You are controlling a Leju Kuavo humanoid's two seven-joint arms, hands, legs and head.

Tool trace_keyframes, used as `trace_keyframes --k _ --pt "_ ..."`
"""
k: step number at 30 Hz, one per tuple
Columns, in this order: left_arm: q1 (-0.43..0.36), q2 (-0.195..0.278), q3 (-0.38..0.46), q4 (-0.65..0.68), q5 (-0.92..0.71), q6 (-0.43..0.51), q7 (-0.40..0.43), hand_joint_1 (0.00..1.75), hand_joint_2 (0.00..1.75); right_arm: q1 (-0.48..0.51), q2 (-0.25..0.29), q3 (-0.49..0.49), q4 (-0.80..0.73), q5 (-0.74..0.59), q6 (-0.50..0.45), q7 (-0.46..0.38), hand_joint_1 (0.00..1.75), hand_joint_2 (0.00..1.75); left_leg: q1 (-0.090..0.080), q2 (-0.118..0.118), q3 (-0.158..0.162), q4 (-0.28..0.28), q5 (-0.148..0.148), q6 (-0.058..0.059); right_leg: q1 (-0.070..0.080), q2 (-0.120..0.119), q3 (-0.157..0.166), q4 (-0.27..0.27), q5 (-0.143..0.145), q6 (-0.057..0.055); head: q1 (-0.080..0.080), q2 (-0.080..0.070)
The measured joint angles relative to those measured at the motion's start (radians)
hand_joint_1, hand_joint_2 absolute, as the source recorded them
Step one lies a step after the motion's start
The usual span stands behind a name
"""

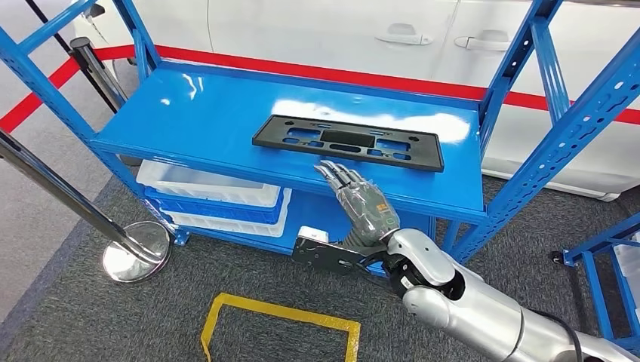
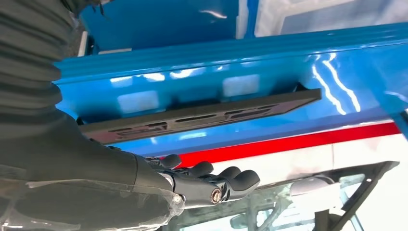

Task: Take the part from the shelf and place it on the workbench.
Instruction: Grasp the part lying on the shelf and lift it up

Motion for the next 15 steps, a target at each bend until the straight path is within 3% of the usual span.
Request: trace_keyframes --k 2,3,5,8,10,12,13,14,15 --pt "0.001 0.001 0.000 0.000 0.000 0.000 0.000 0.00 0.00 0.001 -0.002 -0.001 0.000 0.003 -0.001 0.000 0.00 1.75 -0.004 0.000 0.052 -0.131 0.073 0.011 0.003 0.004 0.013 0.001 -0.012 0.004 0.000 0.000" --pt "-0.001 0.002 0.000 0.000 0.000 0.001 0.000 0.00 0.00 0.002 -0.003 -0.002 0.000 0.003 -0.002 0.000 0.00 1.75 -0.007 0.000 0.074 -0.179 0.088 0.017 0.005 0.005 0.015 0.002 -0.016 0.008 0.000 0.000" --pt "-0.003 0.004 0.000 0.000 0.000 0.001 0.000 0.00 0.00 0.004 -0.006 -0.003 -0.001 0.004 -0.003 0.001 0.00 1.75 -0.013 0.000 0.090 -0.211 0.082 0.024 0.006 0.006 0.014 0.001 -0.020 0.017 0.001 0.000" --pt "-0.003 0.004 0.000 0.000 0.001 0.001 0.001 0.00 0.00 0.006 -0.011 -0.007 -0.004 0.019 -0.006 0.005 0.00 1.75 -0.008 0.001 0.106 -0.232 0.080 0.037 0.005 0.005 0.014 0.012 -0.036 0.033 0.002 0.000" --pt "-0.002 0.004 0.000 0.000 0.003 0.001 0.001 0.00 0.00 0.007 -0.016 -0.010 -0.006 0.056 -0.012 0.018 0.00 1.75 -0.004 0.004 0.120 -0.243 0.078 0.046 0.003 0.003 -0.029 0.100 -0.080 0.041 0.004 0.000" --pt "-0.003 0.004 -0.001 0.000 0.006 0.001 0.002 0.00 0.00 0.015 -0.020 -0.012 -0.008 0.111 -0.018 0.038 0.00 1.75 -0.003 0.003 0.125 -0.244 0.072 0.052 -0.002 0.001 -0.107 0.229 -0.125 0.046 0.006 0.000" --pt "-0.004 0.004 -0.001 0.000 0.008 0.001 0.004 0.00 0.00 0.021 -0.023 -0.012 -0.009 0.144 -0.019 0.049 0.00 1.75 -0.002 0.002 0.129 -0.242 0.068 0.052 -0.005 0.001 -0.135 0.265 -0.126 0.048 0.006 0.000" --pt "-0.003 0.004 -0.001 0.000 0.008 0.001 0.005 0.00 0.00 0.029 -0.027 -0.013 -0.010 0.178 -0.019 0.060 0.00 1.75 -0.001 0.001 0.133 -0.240 0.062 0.050 -0.007 0.001 -0.146 0.265 -0.105 0.050 0.006 0.000" --pt "-0.002 0.003 -0.001 0.000 0.009 0.001 0.007 0.00 0.00 0.036 -0.030 -0.015 -0.012 0.214 -0.019 0.071 0.00 1.75 0.000 0.000 0.140 -0.237 0.055 0.048 -0.008 0.000 -0.136 0.227 -0.067 0.051 0.006 0.000"
